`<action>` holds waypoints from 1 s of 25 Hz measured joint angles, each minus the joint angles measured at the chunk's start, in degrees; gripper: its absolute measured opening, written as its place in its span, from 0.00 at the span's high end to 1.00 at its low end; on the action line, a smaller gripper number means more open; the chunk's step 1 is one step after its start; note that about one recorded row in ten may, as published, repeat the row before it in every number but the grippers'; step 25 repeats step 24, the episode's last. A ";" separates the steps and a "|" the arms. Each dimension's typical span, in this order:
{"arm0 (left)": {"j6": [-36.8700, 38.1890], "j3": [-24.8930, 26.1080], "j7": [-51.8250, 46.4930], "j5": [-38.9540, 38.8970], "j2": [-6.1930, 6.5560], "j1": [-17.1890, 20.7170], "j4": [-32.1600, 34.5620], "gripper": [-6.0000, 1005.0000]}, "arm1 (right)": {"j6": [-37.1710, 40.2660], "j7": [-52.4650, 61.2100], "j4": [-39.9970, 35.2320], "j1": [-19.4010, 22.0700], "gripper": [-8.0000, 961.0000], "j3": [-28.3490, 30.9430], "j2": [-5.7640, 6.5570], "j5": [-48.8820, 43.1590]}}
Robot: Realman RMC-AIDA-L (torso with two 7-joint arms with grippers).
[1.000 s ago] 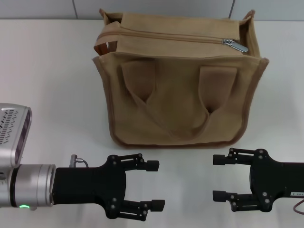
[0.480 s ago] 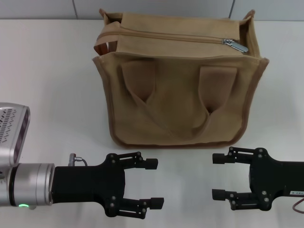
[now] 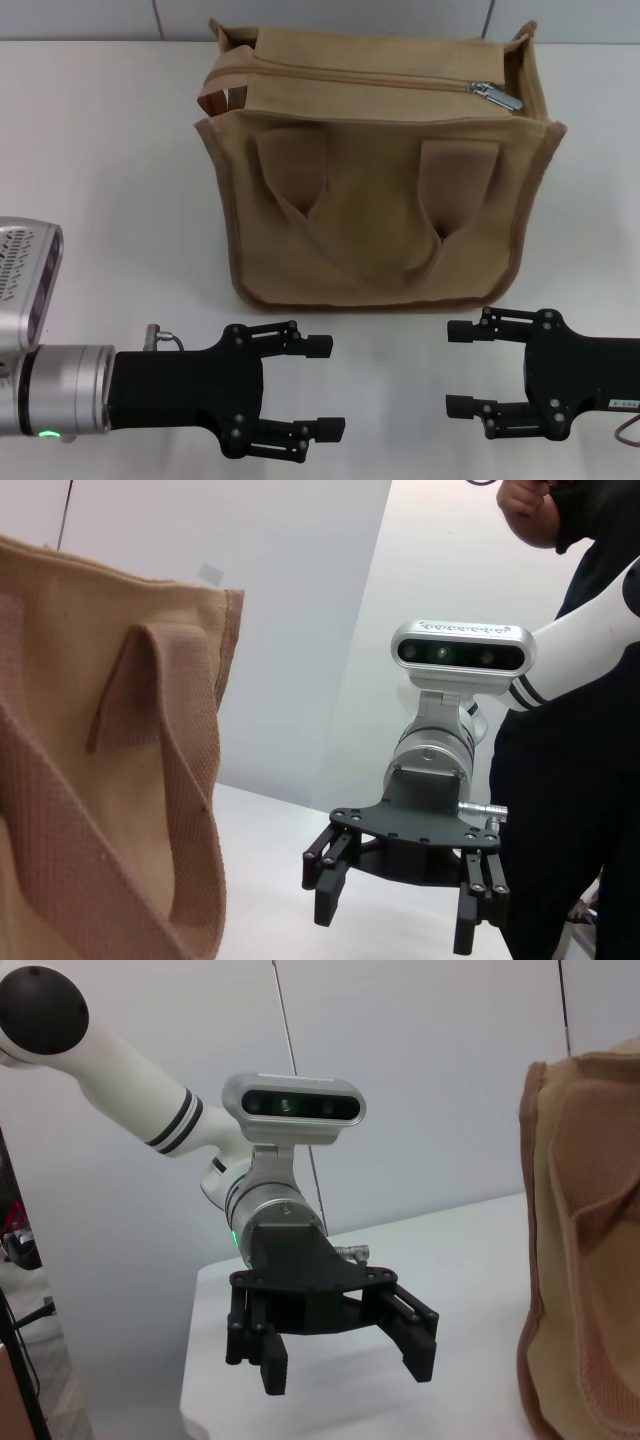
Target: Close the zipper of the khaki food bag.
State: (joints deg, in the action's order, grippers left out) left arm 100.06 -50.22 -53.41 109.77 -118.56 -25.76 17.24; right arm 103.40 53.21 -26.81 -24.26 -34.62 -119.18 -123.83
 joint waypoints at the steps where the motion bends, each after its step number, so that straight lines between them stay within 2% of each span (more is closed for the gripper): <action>1: 0.01 -0.04 0.00 0.00 0.00 0.00 -0.01 0.17 | -0.13 0.00 0.00 0.00 0.21 0.00 0.00 0.00; 25: -0.03 0.01 -0.39 0.02 0.00 -0.02 -0.02 0.17 | -0.69 -0.04 0.00 0.00 0.21 0.00 0.00 -0.01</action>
